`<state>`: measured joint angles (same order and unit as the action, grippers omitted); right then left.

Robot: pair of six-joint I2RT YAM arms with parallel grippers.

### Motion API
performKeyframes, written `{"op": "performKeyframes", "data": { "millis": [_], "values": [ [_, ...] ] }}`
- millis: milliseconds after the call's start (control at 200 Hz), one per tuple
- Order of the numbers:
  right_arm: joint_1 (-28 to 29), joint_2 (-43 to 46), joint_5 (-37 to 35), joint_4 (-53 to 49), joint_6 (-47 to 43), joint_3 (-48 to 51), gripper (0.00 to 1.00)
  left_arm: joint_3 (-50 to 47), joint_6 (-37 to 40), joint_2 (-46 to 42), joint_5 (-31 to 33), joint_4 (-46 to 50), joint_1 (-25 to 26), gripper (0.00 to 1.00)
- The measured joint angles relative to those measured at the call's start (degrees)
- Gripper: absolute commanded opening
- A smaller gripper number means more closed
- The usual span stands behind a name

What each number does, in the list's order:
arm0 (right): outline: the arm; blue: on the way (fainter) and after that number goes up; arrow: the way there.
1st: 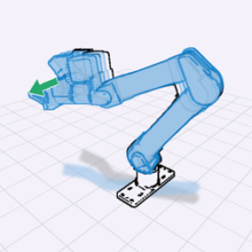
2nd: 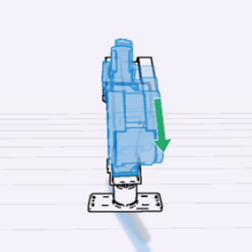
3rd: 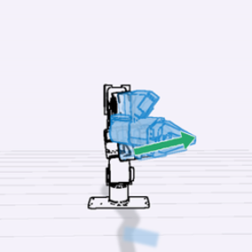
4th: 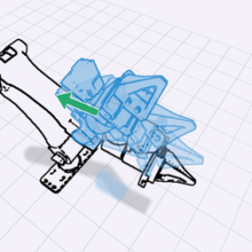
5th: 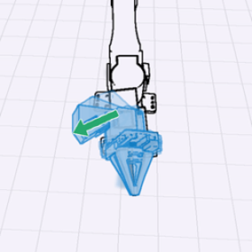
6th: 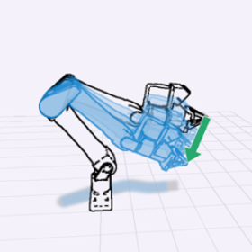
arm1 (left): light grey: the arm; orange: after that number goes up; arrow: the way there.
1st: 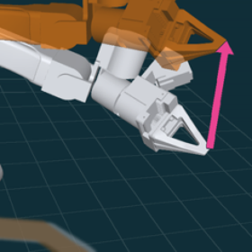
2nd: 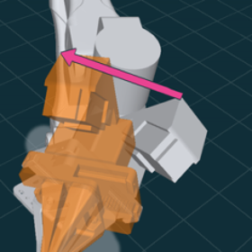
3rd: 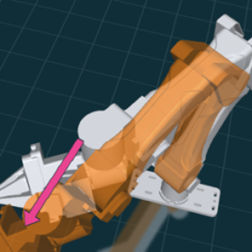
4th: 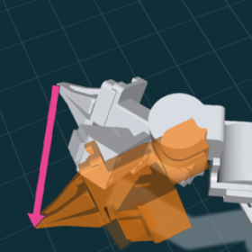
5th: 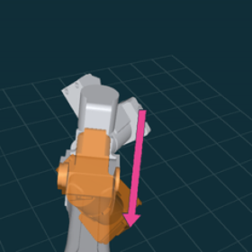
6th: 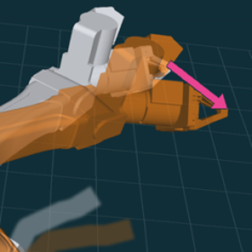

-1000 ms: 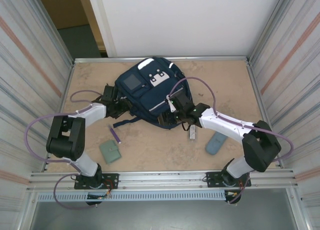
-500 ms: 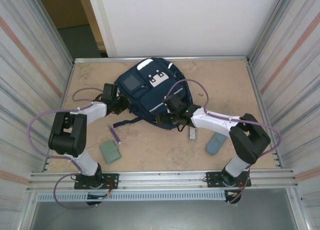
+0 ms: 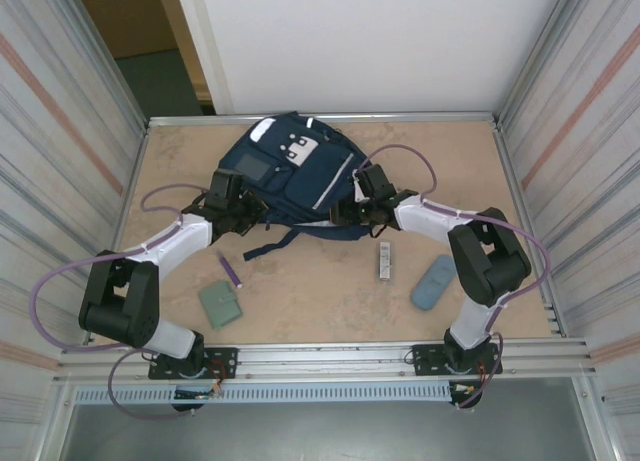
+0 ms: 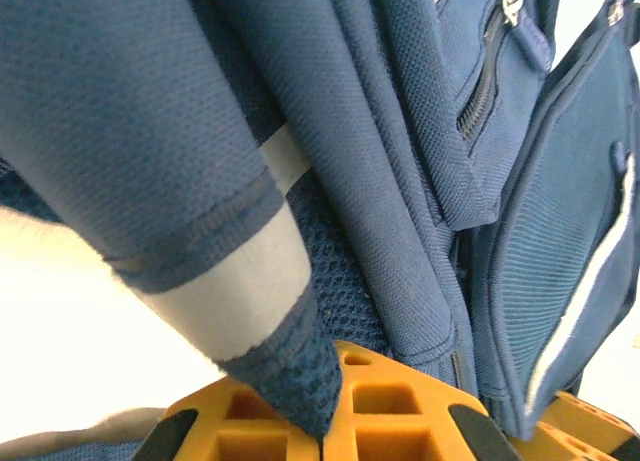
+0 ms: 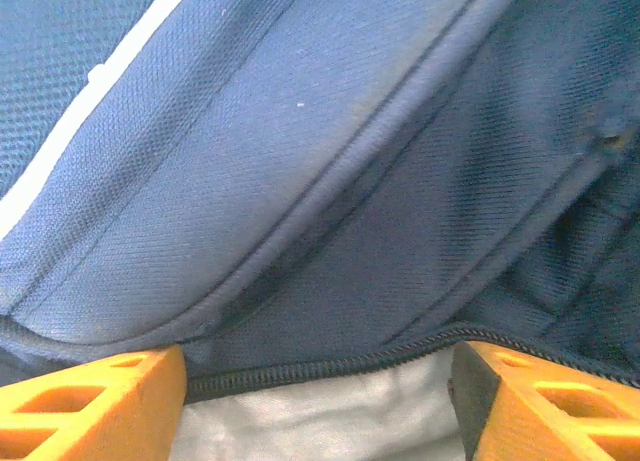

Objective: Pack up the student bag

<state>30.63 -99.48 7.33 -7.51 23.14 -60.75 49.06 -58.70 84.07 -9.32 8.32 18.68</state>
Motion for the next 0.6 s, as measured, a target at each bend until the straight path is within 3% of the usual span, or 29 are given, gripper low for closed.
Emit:
{"op": "performKeyframes", "data": {
  "millis": [125,311,411,601],
  "values": [
    [2.51,8.66,-4.48,5.66,-6.6,5.81,0.71,-0.2,-4.7,-0.09,-0.07,2.64,1.68,0.0],
    [18.01,21.86,-9.92,16.15,-17.55,14.16,0.71,-0.17,-10.36,-0.17,-1.22,5.22,4.48,0.0],
    [23.37,21.31,-10.16,20.11,-20.04,15.76,0.72,-0.15,-12.61,-0.44,-2.21,5.81,4.61,0.0],
    [27.1,12.61,-10.58,32.52,-23.85,19.74,0.73,0.24,-16.31,-1.9,-3.32,6.93,5.4,0.0]
  ]
}}
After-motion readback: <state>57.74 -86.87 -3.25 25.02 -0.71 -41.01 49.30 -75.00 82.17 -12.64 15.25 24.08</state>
